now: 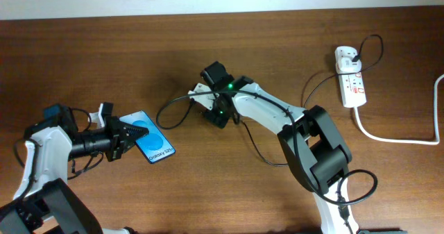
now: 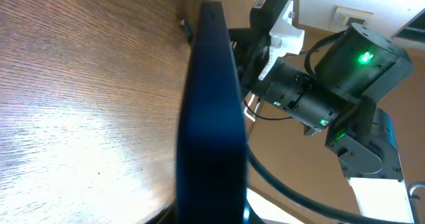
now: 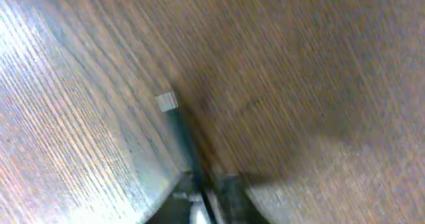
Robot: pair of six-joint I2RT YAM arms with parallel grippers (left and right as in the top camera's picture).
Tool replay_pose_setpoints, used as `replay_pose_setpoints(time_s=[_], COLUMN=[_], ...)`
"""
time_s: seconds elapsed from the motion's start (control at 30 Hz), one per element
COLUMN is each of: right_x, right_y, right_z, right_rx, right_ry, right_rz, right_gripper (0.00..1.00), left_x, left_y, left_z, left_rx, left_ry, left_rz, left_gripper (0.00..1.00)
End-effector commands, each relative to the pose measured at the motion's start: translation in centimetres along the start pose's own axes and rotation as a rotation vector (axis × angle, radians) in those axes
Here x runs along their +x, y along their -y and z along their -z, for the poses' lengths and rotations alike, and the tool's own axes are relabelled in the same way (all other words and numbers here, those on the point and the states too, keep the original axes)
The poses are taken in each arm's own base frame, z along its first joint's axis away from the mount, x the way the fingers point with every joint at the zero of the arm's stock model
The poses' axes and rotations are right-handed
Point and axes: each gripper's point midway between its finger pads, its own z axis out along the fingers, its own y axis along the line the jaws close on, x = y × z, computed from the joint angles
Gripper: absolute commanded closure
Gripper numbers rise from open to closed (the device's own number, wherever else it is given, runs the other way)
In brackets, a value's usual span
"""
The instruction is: Plug charger to phone and switch on socket
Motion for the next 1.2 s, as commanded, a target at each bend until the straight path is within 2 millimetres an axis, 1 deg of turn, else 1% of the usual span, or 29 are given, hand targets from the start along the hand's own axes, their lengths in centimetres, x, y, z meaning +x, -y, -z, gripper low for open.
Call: replay_pose_setpoints(time_s=[0.0,0.1,0.17,0.2,0.23,0.27,0.33,0.37,0.43,0.47,0.53,0.57,0.63,0.67,0.73,0.8,0.87,0.9,0.93,0.97,1.0,1.03,1.07,1.13,1.17], right_x=[5.4,4.0,3.6,3.3,2.8,2.0,0.7,0.5,0.8,1.0,1.1,1.0,1.4,1.6,1.9,1.9,1.6,1.2,0.5,-0.3,-0.9,-1.4,-1.7,-2.1,-2.3], right_y=[-2.0,-4.3,-4.7,-5.0,-5.9,-7.0,-8.3,-8.4,-7.9,-7.5,-7.6,-8.1,-9.0,-9.5,-10.5,-11.6,-12.7,-13.2,-13.7,-14.0,-14.2,-14.3,-14.3,-13.6,-13.3], right_z=[-4.5,-4.3,-4.1,-3.6,-2.5,-0.8,3.0,5.2,8.1,9.4,11.7,13.7,16.6,17.8,20.6,24.4,27.4,28.5,29.6,30.3,30.3,29.8,29.2,26.9,26.2], right_rx=[-0.1,-0.238,-0.257,-0.282,-0.347,-0.452,-0.66,-0.76,-0.876,-0.917,-1.015,-1.088,-1.136,-1.142,-1.147,-1.117,-1.09,-1.086,-1.102,-1.13,-1.151,-1.171,-1.182,-1.201,-1.205], right_ry=[-0.163,-0.09,-0.09,-0.094,-0.088,-0.067,0.0,0.029,0.053,0.068,0.104,0.142,0.166,0.167,0.172,0.218,0.29,0.339,0.402,0.452,0.48,0.498,0.494,0.454,0.445], right_rz=[-0.036,-0.058,-0.167,-0.216,-0.259,-0.295,-0.376,-0.437,-0.533,-0.565,-0.602,-0.602,-0.584,-0.566,-0.545,-0.489,-0.415,-0.367,-0.327,-0.305,-0.29,-0.275,-0.274,-0.326,-0.339], right_gripper=[0.96,0.96,0.96,0.96,0.96,0.96,0.96,0.96,0.96,0.95,0.95,0.96,0.96,0.96,0.96,0.95,0.96,0.96,0.96,0.95,0.95,0.95,0.96,0.95,0.95], left_x=[-0.2,-0.2,-0.2,-0.2,-0.2,-0.2,-0.3,-0.3,-0.2,-0.2,-0.1,0.0,0.1,0.1,0.3,0.4,0.5,0.5,0.5,0.4,0.3,0.1,-0.1,-1.0,-1.5], left_y=[0.7,0.7,0.7,0.7,0.7,0.7,0.7,0.8,0.8,1.3,2.7,3.7,5.2,5.6,7.1,8.9,8.9,8.9,8.9,8.9,9.0,9.3,9.6,10.9,11.5], left_z=[0.2,0.2,0.2,0.2,0.2,0.2,0.2,0.2,0.2,0.2,0.4,0.6,1.0,1.1,1.7,2.6,2.5,2.5,2.5,2.6,2.6,2.8,3.0,3.7,4.0], left_rx=[0.028,0.028,0.028,0.028,0.028,0.028,0.029,0.032,0.036,0.064,0.145,0.207,0.294,0.317,0.412,0.523,0.523,0.523,0.523,0.523,0.522,0.522,0.522,0.52,0.52], left_ry=[0.005,0.005,0.005,0.006,0.006,0.005,0.006,0.006,0.007,0.008,0.014,0.023,0.042,0.049,0.08,0.123,0.119,0.119,0.121,0.123,0.127,0.13,0.129,0.138,0.142], left_rz=[-0.018,-0.018,-0.019,-0.019,-0.019,-0.019,-0.028,-0.054,-0.105,-0.16,-0.245,-0.298,-0.387,-0.41,-0.5,-0.581,-0.569,-0.569,-0.574,-0.583,-0.592,-0.604,-0.602,-0.634,-0.651], left_gripper=[0.99,1.0,1.0,1.0,1.0,1.0,1.0,1.0,1.0,1.0,1.0,1.0,1.0,1.0,1.0,1.0,1.0,1.0,1.0,1.0,1.0,1.0,1.0,1.0,1.0])
